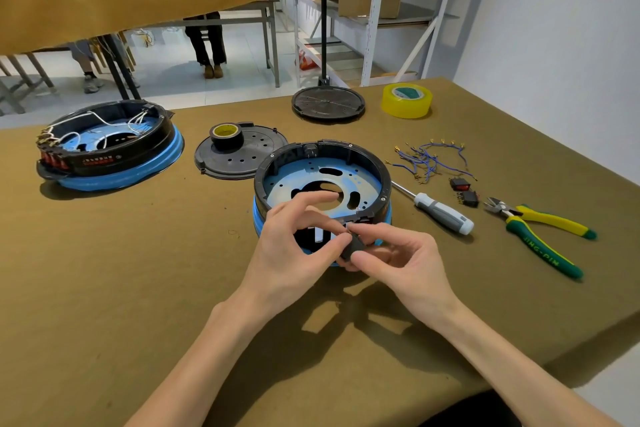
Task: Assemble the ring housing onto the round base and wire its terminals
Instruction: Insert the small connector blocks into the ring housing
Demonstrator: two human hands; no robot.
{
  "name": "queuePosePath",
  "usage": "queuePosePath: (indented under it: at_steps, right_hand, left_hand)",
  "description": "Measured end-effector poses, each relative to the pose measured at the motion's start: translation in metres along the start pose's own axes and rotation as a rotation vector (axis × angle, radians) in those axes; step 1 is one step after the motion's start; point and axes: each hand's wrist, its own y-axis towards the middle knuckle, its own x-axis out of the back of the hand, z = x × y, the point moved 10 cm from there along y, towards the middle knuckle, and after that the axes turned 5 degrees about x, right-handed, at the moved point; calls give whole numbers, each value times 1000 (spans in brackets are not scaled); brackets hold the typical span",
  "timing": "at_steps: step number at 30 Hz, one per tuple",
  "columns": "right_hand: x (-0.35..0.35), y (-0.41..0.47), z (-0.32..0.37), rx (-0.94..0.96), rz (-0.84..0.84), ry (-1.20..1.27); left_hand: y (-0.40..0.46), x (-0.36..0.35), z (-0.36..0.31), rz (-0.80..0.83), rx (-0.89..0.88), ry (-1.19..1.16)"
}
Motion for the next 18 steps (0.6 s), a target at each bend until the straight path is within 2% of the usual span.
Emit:
queuePosePath:
  at_steps: [9, 18]
  right_hand:
    - [6, 2, 2, 12, -61, 54]
    - [6, 3, 6, 37, -63, -63]
  left_hand:
    - [0, -1, 6, -3, 48, -19]
    - [-1, 0, 6, -28, 76, -48]
